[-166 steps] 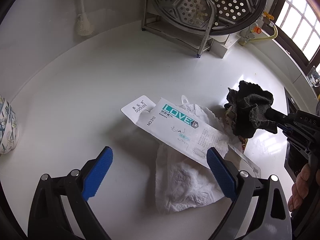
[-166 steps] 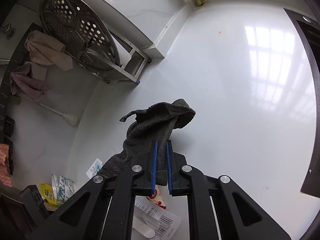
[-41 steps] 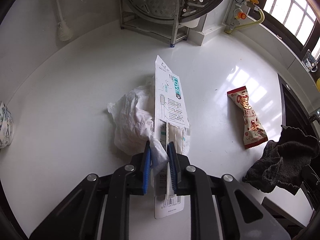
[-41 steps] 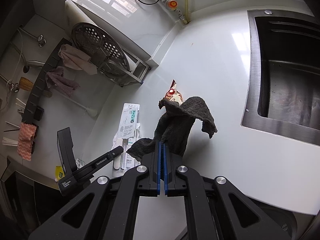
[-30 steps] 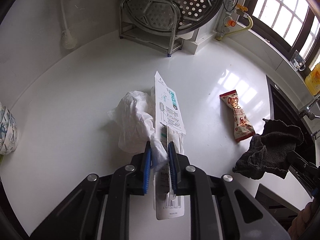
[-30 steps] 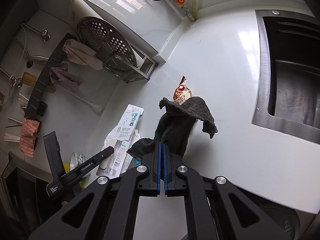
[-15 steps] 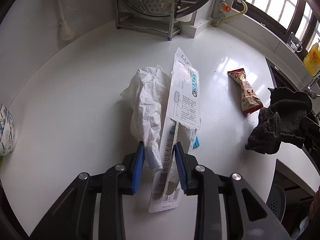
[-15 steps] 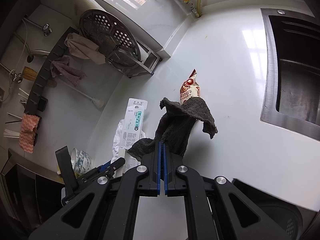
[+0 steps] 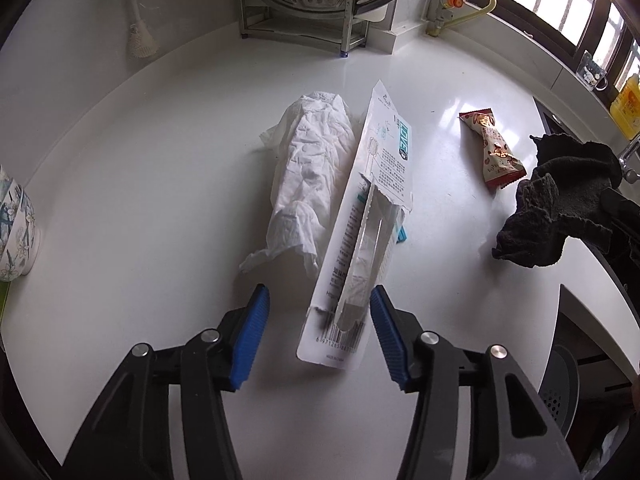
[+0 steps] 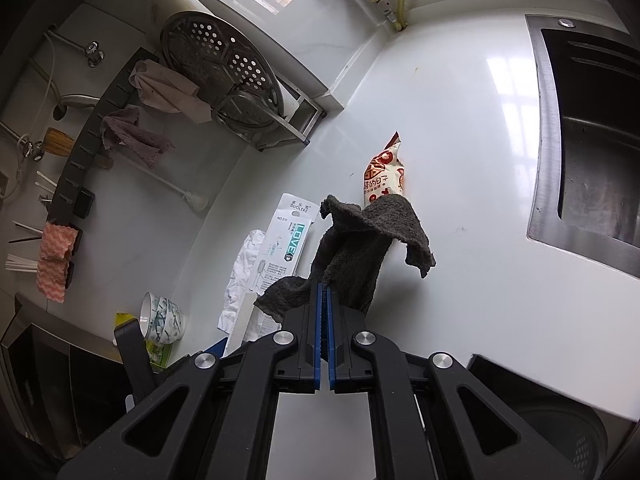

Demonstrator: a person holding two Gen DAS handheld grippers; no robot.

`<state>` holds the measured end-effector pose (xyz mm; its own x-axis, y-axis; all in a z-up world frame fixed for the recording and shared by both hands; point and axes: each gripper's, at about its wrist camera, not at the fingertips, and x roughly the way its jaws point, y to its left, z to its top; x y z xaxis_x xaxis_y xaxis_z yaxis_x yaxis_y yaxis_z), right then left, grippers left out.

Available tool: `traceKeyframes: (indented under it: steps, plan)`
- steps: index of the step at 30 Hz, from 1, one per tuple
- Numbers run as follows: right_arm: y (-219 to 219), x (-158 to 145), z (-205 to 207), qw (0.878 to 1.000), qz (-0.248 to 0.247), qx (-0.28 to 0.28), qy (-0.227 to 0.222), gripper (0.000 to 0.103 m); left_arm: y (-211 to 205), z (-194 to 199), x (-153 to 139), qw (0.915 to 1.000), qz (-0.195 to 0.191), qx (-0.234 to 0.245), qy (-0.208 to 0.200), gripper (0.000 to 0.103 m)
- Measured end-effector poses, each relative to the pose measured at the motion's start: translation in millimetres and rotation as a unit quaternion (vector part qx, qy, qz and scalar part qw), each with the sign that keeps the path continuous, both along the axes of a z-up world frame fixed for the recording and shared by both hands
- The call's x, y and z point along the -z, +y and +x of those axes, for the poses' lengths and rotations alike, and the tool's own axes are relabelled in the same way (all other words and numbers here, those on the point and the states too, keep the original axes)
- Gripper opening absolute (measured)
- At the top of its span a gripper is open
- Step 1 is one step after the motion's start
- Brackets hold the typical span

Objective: Collect trash
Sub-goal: 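Lift the package with the left tool while the right tool holds the towel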

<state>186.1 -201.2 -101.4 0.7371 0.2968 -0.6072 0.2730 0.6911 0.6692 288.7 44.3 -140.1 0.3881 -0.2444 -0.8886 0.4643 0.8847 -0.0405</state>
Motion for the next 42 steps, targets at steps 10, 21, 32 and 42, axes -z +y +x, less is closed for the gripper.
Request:
traceKeyframes:
  steps: [10, 21, 32, 42]
  plan:
    - [1.6, -0.4, -0.5, 1.0, 0.0, -0.001, -0.002, 0.003, 4.3, -1.1, -11.0, 0.9995, -0.028, -0.005, 0.008, 0.018]
    - [3.8, -10.5, -7.4, 1.0, -0.006, -0.008, -0.013, 0.003, 8.8, -14.6, -45.4, 0.9982, -0.054, -0.004, -0.026, 0.016]
    - [8.0, -23.8, -19.6, 0.999, -0.007, -0.022, -0.032, 0.003, 7.8, -30.9, -82.3, 0.9943, -0.087, -0.003, -0.062, 0.015]
    - [9.1, -36.9, -43.0, 0.998, -0.008, -0.029, -0.05, 0.003, 10.9, -53.6, -113.7, 0.9899, -0.1, -0.003, -0.1, 0.015]
